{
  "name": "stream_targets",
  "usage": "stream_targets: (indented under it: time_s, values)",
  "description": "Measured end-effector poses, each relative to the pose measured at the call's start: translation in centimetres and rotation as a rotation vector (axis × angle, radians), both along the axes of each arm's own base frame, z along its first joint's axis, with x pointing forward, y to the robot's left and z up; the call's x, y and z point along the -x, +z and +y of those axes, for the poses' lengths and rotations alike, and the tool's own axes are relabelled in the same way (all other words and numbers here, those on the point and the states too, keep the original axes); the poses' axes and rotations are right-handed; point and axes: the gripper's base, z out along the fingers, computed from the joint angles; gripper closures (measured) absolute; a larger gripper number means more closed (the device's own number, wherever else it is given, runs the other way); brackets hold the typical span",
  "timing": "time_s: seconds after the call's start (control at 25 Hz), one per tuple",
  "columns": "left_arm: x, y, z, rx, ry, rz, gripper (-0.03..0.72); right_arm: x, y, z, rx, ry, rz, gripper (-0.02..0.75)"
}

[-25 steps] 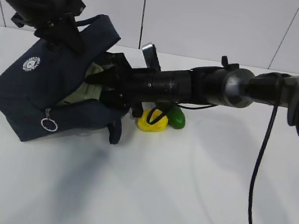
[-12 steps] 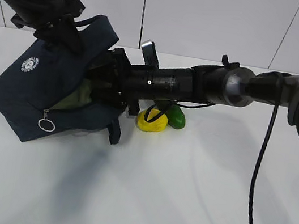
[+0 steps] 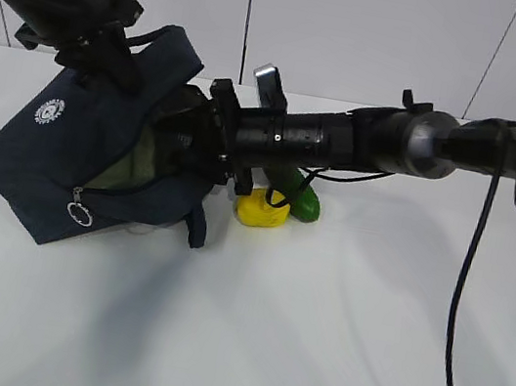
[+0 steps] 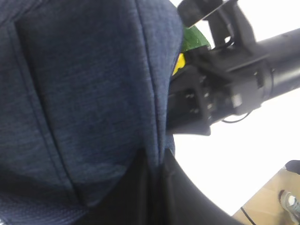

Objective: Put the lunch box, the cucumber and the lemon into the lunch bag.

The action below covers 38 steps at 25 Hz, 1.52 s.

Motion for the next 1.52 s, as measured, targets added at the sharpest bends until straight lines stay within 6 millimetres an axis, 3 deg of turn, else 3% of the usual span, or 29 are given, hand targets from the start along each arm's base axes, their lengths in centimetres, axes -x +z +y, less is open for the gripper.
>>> stream_targets:
  time_s: [0.28,0.52,0.76,1.04,1.36,1.52]
  values:
    - [-0.4,0.1,1.7,0.035,0.058,0.022,0.683,-0.5,3.1,-2.6,0.037,0.035,-0.091,0.333]
    - [-0.4,0.2,2.5,0.049,0.07,0.045,0.684,0.2,5.7,-3.3,0.104,0.139,-0.164,0.333]
    - [-0.4,0.2,2.6,0.051,0.066,0.053,0.684,-0.1,9.1,-4.3,0.408,0.241,-0.287,0.333]
    - [-0.2,0.1,2.6,0.046,0.057,0.065,0.684,-1.8,12.4,-6.6,0.779,0.162,-0.379,0.332]
    - [-0.2,0.1,2.6,0.044,0.057,0.065,0.684,-3.0,12.4,-7.9,0.95,0.088,-0.448,0.186]
    - [-0.1,0.1,2.6,0.044,0.05,0.074,0.684,-4.0,10.4,-7.8,0.992,0.068,-0.465,0.176]
